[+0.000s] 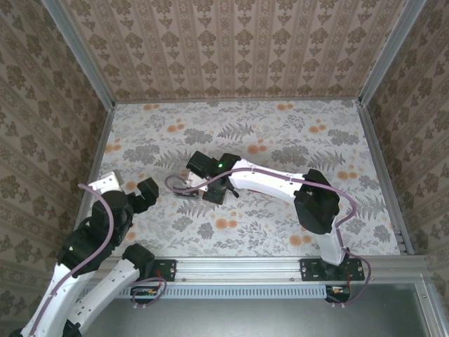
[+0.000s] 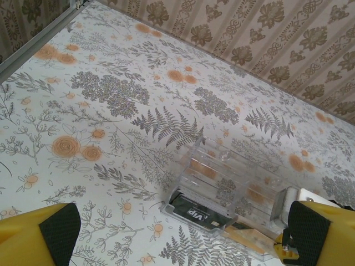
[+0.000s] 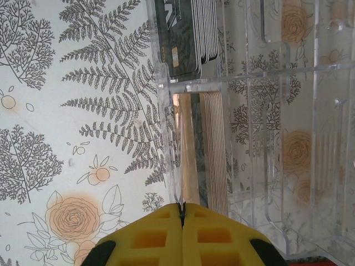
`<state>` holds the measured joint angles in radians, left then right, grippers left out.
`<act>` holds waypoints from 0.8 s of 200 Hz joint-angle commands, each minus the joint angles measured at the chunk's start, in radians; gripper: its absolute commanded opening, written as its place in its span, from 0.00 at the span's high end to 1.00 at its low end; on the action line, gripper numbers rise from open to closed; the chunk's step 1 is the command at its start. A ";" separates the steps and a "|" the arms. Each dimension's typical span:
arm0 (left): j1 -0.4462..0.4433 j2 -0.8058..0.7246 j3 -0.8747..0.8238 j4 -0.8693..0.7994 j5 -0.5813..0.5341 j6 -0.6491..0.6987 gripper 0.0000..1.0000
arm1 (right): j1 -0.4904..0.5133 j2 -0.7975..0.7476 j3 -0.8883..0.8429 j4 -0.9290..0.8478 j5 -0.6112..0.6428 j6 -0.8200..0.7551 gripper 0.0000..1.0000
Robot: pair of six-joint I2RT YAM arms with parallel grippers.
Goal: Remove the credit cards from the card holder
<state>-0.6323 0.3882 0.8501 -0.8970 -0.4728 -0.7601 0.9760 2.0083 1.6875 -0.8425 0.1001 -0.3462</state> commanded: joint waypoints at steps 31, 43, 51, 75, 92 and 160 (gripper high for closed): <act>0.008 -0.007 -0.013 -0.015 -0.016 -0.009 0.00 | 0.006 0.039 0.023 -0.015 0.048 -0.031 1.00; 0.008 -0.006 -0.012 -0.015 -0.012 -0.010 0.00 | 0.006 0.044 0.023 -0.010 0.058 -0.031 1.00; 0.008 -0.006 -0.013 -0.016 -0.010 -0.009 0.00 | 0.006 0.048 0.024 -0.008 0.060 -0.031 1.00; 0.008 -0.005 -0.014 -0.013 -0.007 -0.009 0.00 | 0.006 0.058 0.024 0.002 0.064 -0.031 1.00; 0.008 -0.005 -0.017 -0.011 -0.004 -0.009 0.00 | 0.006 0.067 0.028 0.009 0.063 -0.030 1.00; 0.008 -0.003 -0.022 -0.007 -0.001 -0.005 0.00 | 0.013 0.080 0.037 0.033 0.058 -0.046 0.99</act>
<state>-0.6323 0.3885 0.8356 -0.8967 -0.4717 -0.7601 0.9825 2.0640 1.6901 -0.8116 0.1284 -0.3676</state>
